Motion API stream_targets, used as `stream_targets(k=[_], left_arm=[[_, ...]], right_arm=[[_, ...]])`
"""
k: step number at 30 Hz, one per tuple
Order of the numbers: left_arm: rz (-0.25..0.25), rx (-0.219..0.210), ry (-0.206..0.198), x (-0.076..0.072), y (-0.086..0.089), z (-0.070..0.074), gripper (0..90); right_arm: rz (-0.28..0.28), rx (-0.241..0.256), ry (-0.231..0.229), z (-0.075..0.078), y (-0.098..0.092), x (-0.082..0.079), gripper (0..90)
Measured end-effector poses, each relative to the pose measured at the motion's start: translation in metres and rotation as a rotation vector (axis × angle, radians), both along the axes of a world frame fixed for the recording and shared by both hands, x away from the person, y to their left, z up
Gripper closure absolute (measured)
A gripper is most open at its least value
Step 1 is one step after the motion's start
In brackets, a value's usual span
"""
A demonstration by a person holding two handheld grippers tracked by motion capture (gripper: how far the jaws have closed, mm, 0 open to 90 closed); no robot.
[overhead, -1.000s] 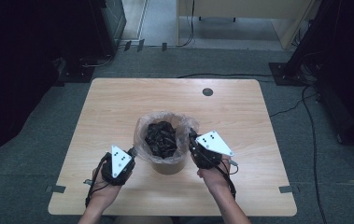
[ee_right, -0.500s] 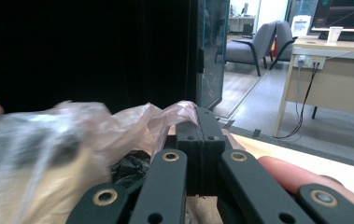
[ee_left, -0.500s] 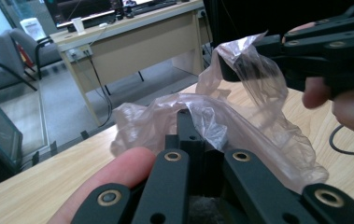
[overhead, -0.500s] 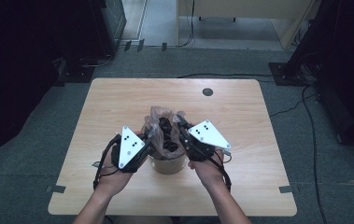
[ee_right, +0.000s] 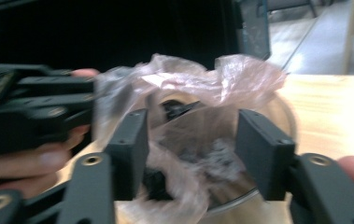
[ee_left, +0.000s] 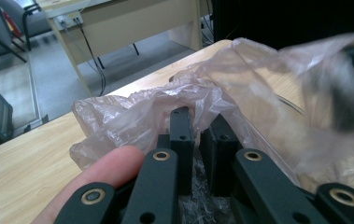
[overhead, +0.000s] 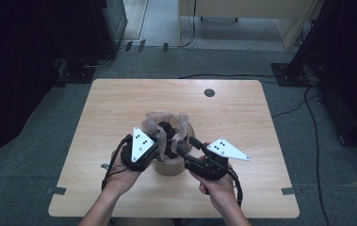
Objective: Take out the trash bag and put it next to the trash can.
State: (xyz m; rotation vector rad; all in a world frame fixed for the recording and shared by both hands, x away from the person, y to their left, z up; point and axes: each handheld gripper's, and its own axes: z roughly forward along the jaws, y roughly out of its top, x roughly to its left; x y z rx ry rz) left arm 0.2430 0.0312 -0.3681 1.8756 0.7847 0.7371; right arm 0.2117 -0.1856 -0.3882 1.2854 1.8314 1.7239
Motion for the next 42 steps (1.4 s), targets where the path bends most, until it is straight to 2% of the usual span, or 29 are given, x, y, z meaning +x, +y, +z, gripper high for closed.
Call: stream_targets(k=[2, 5, 7, 8, 9, 12, 13, 14, 15, 17, 18, 19, 20, 21, 23, 24, 25, 26, 30, 32, 35, 39, 42], left_arm=[[0.003, -0.001, 0.003, 0.001, 0.000, 0.000, 82.9], [0.001, -0.002, 0.007, 0.001, -0.001, 0.002, 81.9], [0.006, -0.006, 0.009, 0.001, 0.000, 0.002, 81.5], [0.007, -0.009, 0.009, 0.002, 0.001, 0.003, 81.2], [0.012, -0.013, 0.011, 0.002, 0.001, 0.003, 81.2], [0.017, -0.019, 0.010, 0.002, 0.004, 0.004, 80.0], [0.017, -0.021, 0.007, 0.001, 0.005, 0.004, 79.1], [0.018, -0.027, 0.006, 0.001, 0.006, 0.004, 72.6], [0.023, -0.035, 0.003, 0.001, 0.008, 0.003, 72.6], [0.046, -0.054, 0.002, 0.001, 0.013, 0.002, 60.3], [0.057, -0.076, 0.014, 0.002, 0.017, 0.001, 54.8], [0.077, -0.141, 0.044, 0.004, 0.027, -0.001, 44.8], [0.077, -0.141, 0.044, 0.004, 0.027, -0.001, 40.6], [0.090, -0.168, 0.055, 0.004, 0.033, -0.003, 40.6], [0.109, -0.217, 0.074, 0.005, 0.045, -0.007, 32.6], [0.114, -0.235, 0.088, 0.005, 0.051, -0.010, 24.3], [0.106, -0.249, 0.107, 0.005, 0.057, -0.014, 24.3], [0.108, -0.261, 0.118, 0.005, 0.063, -0.017, 19.4], [0.165, -0.286, 0.122, 0.001, 0.083, -0.028, 18.0], [0.194, -0.280, 0.123, 0.000, 0.092, -0.033, 15.4], [0.239, -0.244, 0.141, 0.000, 0.106, -0.046, 10.9], [0.355, -0.123, 0.160, 0.000, 0.127, -0.074, 10.1], [0.418, -0.067, 0.227, 0.000, 0.144, -0.097, 10.1]], right_arm=[[0.030, 0.015, 0.005, 0.000, 0.005, -0.004, 39.0], [0.063, -0.008, 0.000, -0.001, 0.017, -0.008, 33.8], [0.075, -0.047, 0.000, -0.002, 0.027, -0.008, 30.8], [0.066, -0.104, 0.012, -0.005, 0.037, -0.006, 28.1], [0.066, -0.104, 0.012, -0.005, 0.037, -0.006, 28.1], [0.049, -0.151, 0.049, -0.009, 0.048, -0.002, 29.0], [0.033, -0.169, 0.053, -0.010, 0.051, -0.001, 34.7], [0.001, -0.193, 0.051, -0.011, 0.054, 0.000, 55.2], [0.001, -0.193, 0.051, -0.011, 0.054, 0.000, 55.2], [-0.008, -0.174, 0.054, -0.011, 0.054, 0.001, 73.1], [-0.013, -0.173, 0.051, -0.011, 0.053, 0.001, 80.2], [-0.029, -0.185, 0.034, -0.011, 0.052, 0.002, 89.1], [-0.029, -0.185, 0.034, -0.011, 0.052, 0.002, 89.1], [-0.031, -0.185, 0.030, -0.010, 0.051, 0.002, 89.9], [-0.044, -0.187, 0.015, -0.009, 0.050, 0.002, 90.0], [-0.050, -0.189, -0.005, -0.007, 0.049, 0.003, 90.0], [-0.050, -0.189, -0.005, -0.007, 0.049, 0.003, 90.0], [-0.058, -0.189, -0.013, -0.006, 0.049, 0.003, 90.0], [-0.076, -0.181, -0.030, -0.002, 0.049, 0.006, 90.0], [-0.085, -0.180, -0.042, -0.001, 0.049, 0.007, 90.0], [-0.092, -0.177, -0.062, 0.003, 0.049, 0.007, 90.0], [-0.098, -0.171, -0.099, 0.012, 0.048, 0.007, 90.0], [-0.106, -0.162, -0.121, 0.018, 0.047, 0.008, 90.0]])
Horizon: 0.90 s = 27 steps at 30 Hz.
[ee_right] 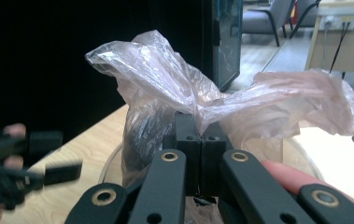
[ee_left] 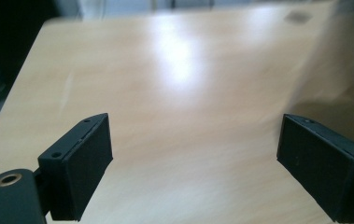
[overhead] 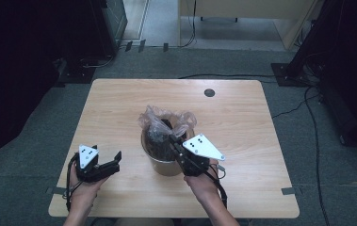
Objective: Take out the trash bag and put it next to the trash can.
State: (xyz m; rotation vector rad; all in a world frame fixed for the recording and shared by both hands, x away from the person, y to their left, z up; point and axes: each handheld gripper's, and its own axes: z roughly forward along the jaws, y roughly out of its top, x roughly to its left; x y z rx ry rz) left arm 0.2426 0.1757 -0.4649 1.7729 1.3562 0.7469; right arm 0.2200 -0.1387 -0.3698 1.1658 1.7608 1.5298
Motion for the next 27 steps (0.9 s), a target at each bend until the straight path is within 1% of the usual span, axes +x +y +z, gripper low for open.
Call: stream_targets(k=[2, 3, 4, 6, 7, 8, 9, 11, 12, 13, 16, 17, 18, 19, 20, 23, 27], left_arm=[[0.040, 0.051, 0.041, -0.001, 0.009, -0.015, 10.1], [0.059, 0.080, 0.057, -0.001, 0.013, -0.022, 10.1], [0.074, 0.098, 0.071, -0.001, 0.016, -0.029, 10.1], [0.082, 0.129, 0.102, -0.001, 0.023, -0.039, 10.1], [0.090, 0.144, 0.108, -0.001, 0.026, -0.043, 10.1], [0.090, 0.155, 0.103, -0.001, 0.029, -0.046, 10.1], [0.090, 0.167, 0.106, -0.001, 0.031, -0.049, 10.1], [0.091, 0.178, 0.116, 0.000, 0.033, -0.053, 10.1], [0.093, 0.181, 0.112, 0.000, 0.033, -0.053, 10.1], [0.092, 0.177, 0.107, 0.000, 0.033, -0.054, 10.1], [0.069, 0.168, 0.108, 0.000, 0.031, -0.055, 10.2], [0.068, 0.168, 0.109, 0.000, 0.031, -0.054, 10.2], [0.070, 0.159, 0.115, 0.001, 0.032, -0.055, 10.2], [0.068, 0.143, 0.121, 0.002, 0.033, -0.055, 10.2], [0.067, 0.130, 0.130, 0.002, 0.034, -0.055, 10.2], [0.064, 0.103, 0.147, 0.004, 0.037, -0.055, 10.2], [0.064, 0.046, 0.181, 0.007, 0.041, -0.055, 10.2]], right_arm=[[-0.006, 0.011, -0.017, 0.006, 0.000, 0.001, 90.0], [-0.006, 0.011, -0.017, 0.006, 0.000, 0.001, 90.0], [-0.009, 0.016, -0.021, 0.008, 0.000, 0.002, 90.0], [-0.013, 0.028, -0.031, 0.011, -0.001, 0.002, 90.0], [-0.014, 0.030, -0.040, 0.013, -0.001, 0.002, 90.0], [-0.017, 0.033, -0.047, 0.016, -0.001, 0.002, 90.0], [-0.017, 0.036, -0.055, 0.018, -0.001, 0.002, 90.0], [-0.018, 0.041, -0.071, 0.022, -0.002, 0.001, 90.0], [-0.018, 0.040, -0.080, 0.025, -0.002, 0.001, 90.0], [-0.020, 0.039, -0.091, 0.030, -0.003, 0.002, 90.0], [-0.021, 0.039, -0.107, 0.034, -0.003, 0.002, 90.0], [-0.022, 0.038, -0.116, 0.037, -0.003, 0.002, 90.0], [-0.023, 0.039, -0.122, 0.040, -0.004, 0.002, 90.0], [-0.027, 0.042, -0.136, 0.045, -0.005, 0.002, 90.0], [-0.027, 0.042, -0.136, 0.045, -0.005, 0.002, 90.0], [-0.032, 0.045, -0.158, 0.056, -0.007, 0.002, 90.0], [-0.041, 0.054, -0.202, 0.075, -0.011, 0.001, 90.0]])
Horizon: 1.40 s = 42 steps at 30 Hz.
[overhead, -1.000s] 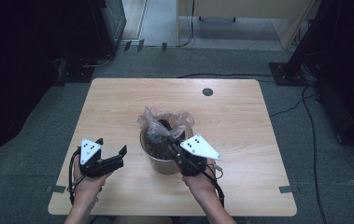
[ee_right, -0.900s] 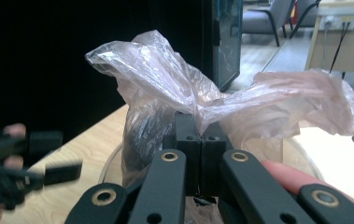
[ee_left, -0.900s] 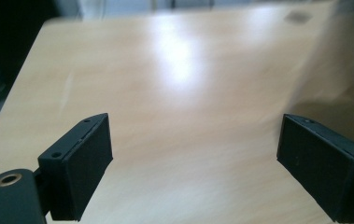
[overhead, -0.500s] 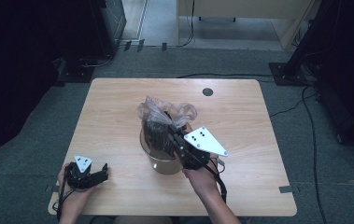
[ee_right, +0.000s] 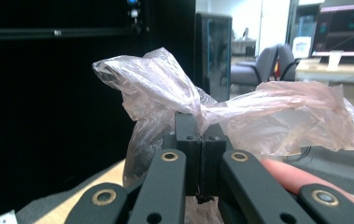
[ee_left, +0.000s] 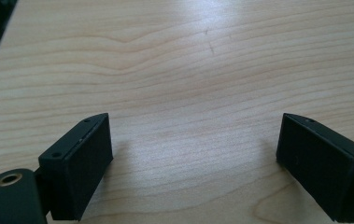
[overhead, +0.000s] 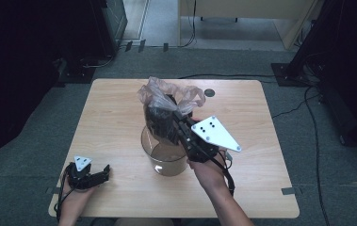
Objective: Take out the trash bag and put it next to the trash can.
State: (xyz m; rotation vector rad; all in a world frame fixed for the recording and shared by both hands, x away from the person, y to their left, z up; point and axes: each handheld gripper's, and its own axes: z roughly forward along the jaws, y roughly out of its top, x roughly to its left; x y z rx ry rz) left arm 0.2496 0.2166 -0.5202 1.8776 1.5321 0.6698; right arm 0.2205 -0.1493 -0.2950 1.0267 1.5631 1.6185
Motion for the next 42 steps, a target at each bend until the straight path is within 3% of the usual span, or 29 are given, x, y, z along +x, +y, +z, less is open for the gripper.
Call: stream_targets(k=[6, 9, 14, 18, 21, 25, 30, 34, 37, 40, 42], left_arm=[[0.000, 0.001, -0.001, 0.000, 0.000, 0.000, 10.2], [0.001, 0.000, -0.002, 0.000, 0.000, 0.000, 10.2], [0.001, 0.000, -0.001, 0.000, 0.000, 0.000, 10.2], [0.000, 0.000, 0.001, 0.000, -0.001, 0.000, 10.2], [0.000, 0.000, 0.001, 0.001, -0.001, 0.000, 10.2], [0.000, 0.000, 0.001, 0.000, -0.001, 0.000, 10.2], [-0.001, 0.000, 0.001, 0.001, -0.001, 0.000, 10.3], [0.000, 0.000, -0.002, 0.001, -0.001, 0.000, 10.3], [-0.001, 0.000, -0.002, 0.001, -0.001, 0.000, 10.3], [-0.001, -0.002, -0.002, 0.001, -0.001, 0.000, 10.3], [-0.003, -0.002, -0.003, 0.001, -0.001, 0.000, 10.3]], right_arm=[[-0.027, 0.019, -0.064, 0.025, -0.013, -0.004, 90.0], [-0.052, 0.024, -0.076, 0.030, -0.024, -0.005, 90.0], [-0.123, 0.019, -0.090, 0.033, -0.051, -0.006, 90.0], [-0.195, -0.001, -0.084, 0.025, -0.074, -0.004, 90.0], [-0.248, -0.023, -0.067, 0.012, -0.089, -0.001, 90.0], [-0.332, -0.067, -0.028, -0.018, -0.107, 0.012, 90.0], [-0.389, -0.081, 0.084, -0.059, -0.122, 0.043, 90.0], [-0.399, -0.097, 0.149, -0.091, -0.117, 0.066, 90.0], [-0.370, -0.124, 0.166, -0.111, -0.105, 0.082, 90.0], [-0.291, -0.066, 0.167, -0.120, -0.096, 0.088, 90.0], [-0.233, -0.067, 0.148, -0.126, -0.090, 0.089, 90.0]])
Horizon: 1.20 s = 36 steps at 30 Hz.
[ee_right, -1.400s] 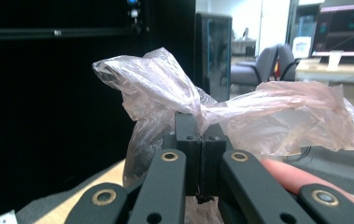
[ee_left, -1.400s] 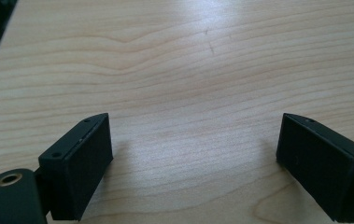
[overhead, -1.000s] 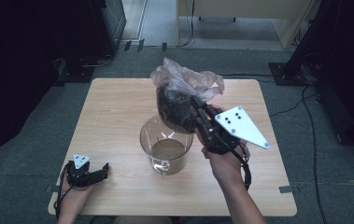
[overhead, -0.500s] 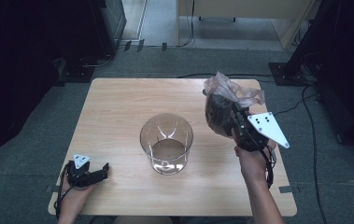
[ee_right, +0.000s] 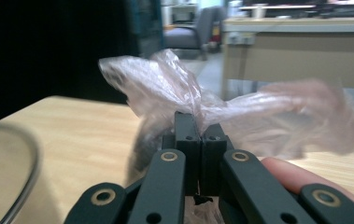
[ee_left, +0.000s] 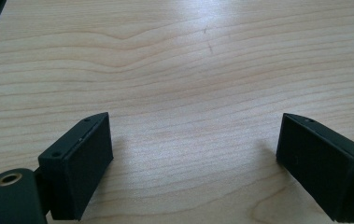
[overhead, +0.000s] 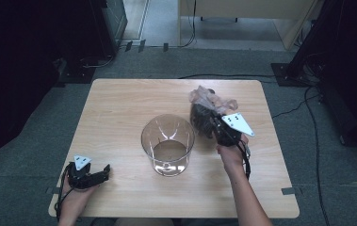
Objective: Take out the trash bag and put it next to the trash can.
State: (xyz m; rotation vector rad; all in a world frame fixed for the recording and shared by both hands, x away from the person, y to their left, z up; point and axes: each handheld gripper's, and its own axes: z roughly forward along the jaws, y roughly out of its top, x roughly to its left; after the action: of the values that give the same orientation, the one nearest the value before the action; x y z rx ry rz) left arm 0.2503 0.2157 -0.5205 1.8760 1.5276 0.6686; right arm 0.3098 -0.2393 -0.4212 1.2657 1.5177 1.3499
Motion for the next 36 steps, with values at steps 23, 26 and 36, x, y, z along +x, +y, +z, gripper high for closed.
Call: stream_targets(k=[23, 26, 36], left_arm=[[-0.006, 0.002, 0.001, 0.000, 0.000, 0.000, 10.3], [-0.006, 0.002, 0.001, 0.000, 0.000, 0.000, 10.3], [-0.007, 0.002, 0.001, 0.000, 0.000, 0.000, 10.3]], right_arm=[[0.215, -0.030, 0.194, -0.049, -0.030, -0.035, 0.0], [0.195, -0.040, 0.200, -0.052, -0.034, -0.039, 0.0], [0.139, -0.055, 0.234, -0.065, -0.055, -0.051, 0.0]])
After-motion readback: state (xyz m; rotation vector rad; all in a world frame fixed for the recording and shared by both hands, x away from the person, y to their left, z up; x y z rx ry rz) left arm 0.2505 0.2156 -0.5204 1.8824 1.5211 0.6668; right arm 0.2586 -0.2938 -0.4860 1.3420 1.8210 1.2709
